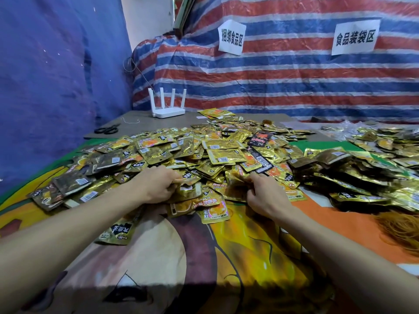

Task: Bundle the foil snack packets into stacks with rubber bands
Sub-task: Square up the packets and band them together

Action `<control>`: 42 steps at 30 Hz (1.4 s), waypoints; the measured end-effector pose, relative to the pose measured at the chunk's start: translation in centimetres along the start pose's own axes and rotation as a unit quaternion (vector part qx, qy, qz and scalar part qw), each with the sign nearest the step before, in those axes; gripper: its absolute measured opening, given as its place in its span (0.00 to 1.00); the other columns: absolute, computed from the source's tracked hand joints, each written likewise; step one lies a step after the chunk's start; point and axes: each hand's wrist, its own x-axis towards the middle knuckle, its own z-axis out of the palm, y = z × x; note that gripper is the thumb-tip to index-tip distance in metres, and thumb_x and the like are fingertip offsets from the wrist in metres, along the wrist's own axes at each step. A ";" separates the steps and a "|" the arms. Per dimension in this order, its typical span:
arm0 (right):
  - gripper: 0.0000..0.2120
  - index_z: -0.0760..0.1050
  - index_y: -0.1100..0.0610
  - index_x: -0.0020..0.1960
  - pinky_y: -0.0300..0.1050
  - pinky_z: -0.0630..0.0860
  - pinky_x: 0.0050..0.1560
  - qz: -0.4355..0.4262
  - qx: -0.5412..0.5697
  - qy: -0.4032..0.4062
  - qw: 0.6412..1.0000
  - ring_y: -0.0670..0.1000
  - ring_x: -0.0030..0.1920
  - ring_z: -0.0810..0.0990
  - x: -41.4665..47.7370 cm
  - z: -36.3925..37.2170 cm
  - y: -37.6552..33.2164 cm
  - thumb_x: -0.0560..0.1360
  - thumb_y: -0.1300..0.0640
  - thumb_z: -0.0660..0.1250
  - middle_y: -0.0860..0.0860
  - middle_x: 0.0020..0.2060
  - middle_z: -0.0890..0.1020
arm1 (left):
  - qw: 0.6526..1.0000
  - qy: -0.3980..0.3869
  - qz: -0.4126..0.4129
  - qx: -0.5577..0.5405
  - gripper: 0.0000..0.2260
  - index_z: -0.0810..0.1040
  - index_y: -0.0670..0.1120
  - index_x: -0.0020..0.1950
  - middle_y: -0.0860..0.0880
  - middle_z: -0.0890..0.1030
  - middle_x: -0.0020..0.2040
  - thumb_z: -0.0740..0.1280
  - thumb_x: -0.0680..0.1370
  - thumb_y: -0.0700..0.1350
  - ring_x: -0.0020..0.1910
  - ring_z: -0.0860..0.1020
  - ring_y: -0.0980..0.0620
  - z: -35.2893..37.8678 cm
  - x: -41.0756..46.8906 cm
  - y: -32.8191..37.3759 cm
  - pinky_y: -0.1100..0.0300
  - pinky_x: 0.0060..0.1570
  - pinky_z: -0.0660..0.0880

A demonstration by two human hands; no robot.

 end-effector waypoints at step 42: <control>0.28 0.73 0.59 0.67 0.59 0.75 0.67 0.098 0.749 -0.021 0.655 0.60 0.63 0.80 -3.5 3.4 -16.3 0.75 0.41 0.63 0.64 0.62 0.79 | 0.872 0.181 -0.157 -0.427 0.32 0.73 0.60 0.61 0.59 0.83 0.47 0.70 0.61 0.71 0.46 0.81 0.58 3.6 -6.4 5.4 0.54 0.48 0.78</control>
